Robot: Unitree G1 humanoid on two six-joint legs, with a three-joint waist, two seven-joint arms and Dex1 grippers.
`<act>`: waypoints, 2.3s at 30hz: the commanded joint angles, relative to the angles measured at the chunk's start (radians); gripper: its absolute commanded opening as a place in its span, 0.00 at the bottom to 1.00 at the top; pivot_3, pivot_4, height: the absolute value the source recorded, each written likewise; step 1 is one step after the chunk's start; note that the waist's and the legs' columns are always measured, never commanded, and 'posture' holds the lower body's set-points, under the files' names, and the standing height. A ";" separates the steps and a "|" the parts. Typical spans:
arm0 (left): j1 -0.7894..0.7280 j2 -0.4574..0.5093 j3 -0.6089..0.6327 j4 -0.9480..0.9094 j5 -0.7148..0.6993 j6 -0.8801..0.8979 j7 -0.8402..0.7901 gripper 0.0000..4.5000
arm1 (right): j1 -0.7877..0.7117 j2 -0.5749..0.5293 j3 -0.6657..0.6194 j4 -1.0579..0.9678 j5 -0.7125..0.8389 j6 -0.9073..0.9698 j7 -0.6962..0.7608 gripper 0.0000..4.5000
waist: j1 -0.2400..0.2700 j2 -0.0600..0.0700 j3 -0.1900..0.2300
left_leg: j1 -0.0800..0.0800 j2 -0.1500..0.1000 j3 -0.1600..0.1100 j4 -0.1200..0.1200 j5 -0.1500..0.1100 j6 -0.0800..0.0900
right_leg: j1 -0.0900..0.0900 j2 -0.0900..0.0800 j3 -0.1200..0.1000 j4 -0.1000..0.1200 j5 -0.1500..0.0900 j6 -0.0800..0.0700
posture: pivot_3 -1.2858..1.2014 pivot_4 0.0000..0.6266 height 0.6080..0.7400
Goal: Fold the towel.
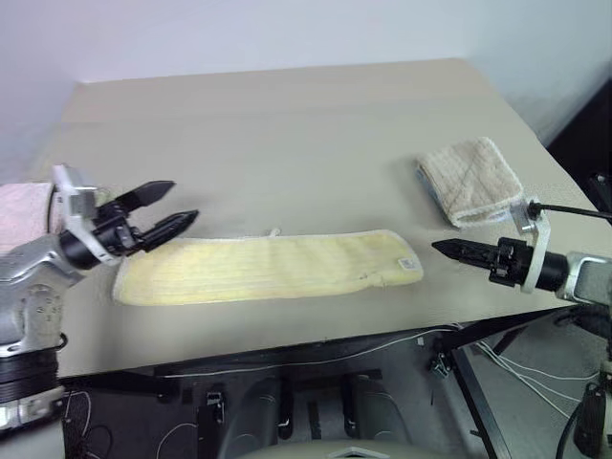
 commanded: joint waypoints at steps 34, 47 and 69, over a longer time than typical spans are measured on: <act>0.116 -0.021 -0.335 -0.300 0.150 0.083 0.127 1.00 | 0.052 0.370 -0.216 0.062 0.561 0.013 -0.903 0.50 | 0.000 0.002 -0.004 | 0.000 0.001 -0.001 0.005 0.000 0.001 | 0.004 0.002 0.000 -0.002 0.001 -0.001 | 0.52 0.24 1.00; 0.103 -0.027 -0.352 -0.292 0.162 0.078 0.128 1.00 | 0.178 0.246 -0.178 0.060 0.680 -0.025 -0.874 0.01 | 0.012 0.002 -0.004 | -0.001 0.001 -0.001 0.005 -0.001 0.002 | 0.004 0.002 -0.001 -0.005 0.001 -0.001 | 0.52 0.24 1.00; 0.032 -0.033 -0.353 -0.216 0.183 0.074 0.099 1.00 | 0.042 -0.007 0.090 -0.334 0.732 -0.183 -0.645 0.01 | 0.005 0.002 -0.003 | -0.002 0.002 -0.001 0.006 -0.001 0.005 | 0.004 0.002 -0.001 -0.006 0.001 -0.001 | 0.52 0.24 1.00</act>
